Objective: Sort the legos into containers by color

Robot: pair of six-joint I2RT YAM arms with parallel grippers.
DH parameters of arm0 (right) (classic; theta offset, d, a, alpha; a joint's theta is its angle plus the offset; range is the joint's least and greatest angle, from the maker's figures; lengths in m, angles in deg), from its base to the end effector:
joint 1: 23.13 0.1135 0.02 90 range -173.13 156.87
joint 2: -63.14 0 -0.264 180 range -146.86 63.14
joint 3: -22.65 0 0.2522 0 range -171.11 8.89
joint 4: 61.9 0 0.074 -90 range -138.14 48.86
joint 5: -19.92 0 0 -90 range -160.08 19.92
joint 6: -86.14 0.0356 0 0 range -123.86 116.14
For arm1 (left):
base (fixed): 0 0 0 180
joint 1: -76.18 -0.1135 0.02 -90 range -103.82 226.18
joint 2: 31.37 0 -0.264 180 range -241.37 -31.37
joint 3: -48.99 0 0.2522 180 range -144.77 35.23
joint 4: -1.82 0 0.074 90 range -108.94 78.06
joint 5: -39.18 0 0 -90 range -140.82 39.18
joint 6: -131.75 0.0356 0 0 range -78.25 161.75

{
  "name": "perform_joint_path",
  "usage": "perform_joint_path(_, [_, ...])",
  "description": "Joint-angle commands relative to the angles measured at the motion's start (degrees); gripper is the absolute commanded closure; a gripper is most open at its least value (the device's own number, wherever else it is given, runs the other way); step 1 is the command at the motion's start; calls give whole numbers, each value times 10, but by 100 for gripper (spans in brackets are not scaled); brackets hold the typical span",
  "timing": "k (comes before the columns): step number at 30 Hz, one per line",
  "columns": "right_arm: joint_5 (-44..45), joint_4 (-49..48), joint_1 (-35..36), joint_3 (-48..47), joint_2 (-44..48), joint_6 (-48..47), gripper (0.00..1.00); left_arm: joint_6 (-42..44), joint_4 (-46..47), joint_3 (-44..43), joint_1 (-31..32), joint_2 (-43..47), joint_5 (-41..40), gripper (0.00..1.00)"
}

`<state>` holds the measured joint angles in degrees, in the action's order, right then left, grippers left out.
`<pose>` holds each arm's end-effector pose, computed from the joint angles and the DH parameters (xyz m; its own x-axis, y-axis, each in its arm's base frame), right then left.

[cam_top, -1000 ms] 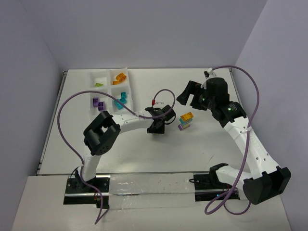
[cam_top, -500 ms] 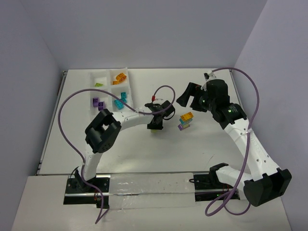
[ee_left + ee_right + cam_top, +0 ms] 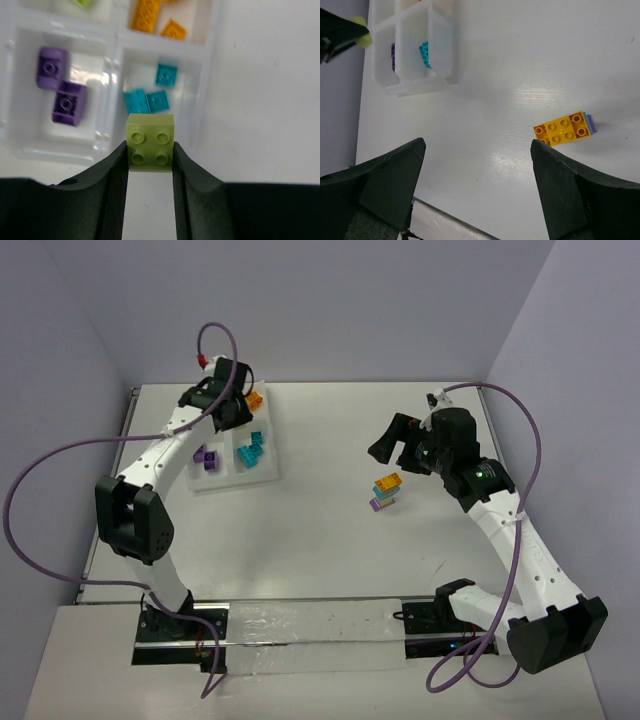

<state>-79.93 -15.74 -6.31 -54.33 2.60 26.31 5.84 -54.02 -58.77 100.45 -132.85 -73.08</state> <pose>0.2153 0.0715 0.3607 -0.6250 0.3283 -0.7082 -0.1309 0.8503 0.5098 0.3634 -0.1491 0.3184 -0.6537 -0.3007 -0.6945 -0.2803 0.9486 -0.1469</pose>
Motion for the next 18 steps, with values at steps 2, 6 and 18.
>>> perform_joint_path(2, [2,-22,-4,-8,-4,-4,7,18,20,-68,-82,-30,-19,100])
perform_joint_path(6, [4,-12,-7,-20,-13,-9,7,6,38,-120,-123,-78,-24,100])
perform_joint_path(18, [16,-2,-10,-31,-28,-10,7,38,34,-286,-172,-256,-44,96])
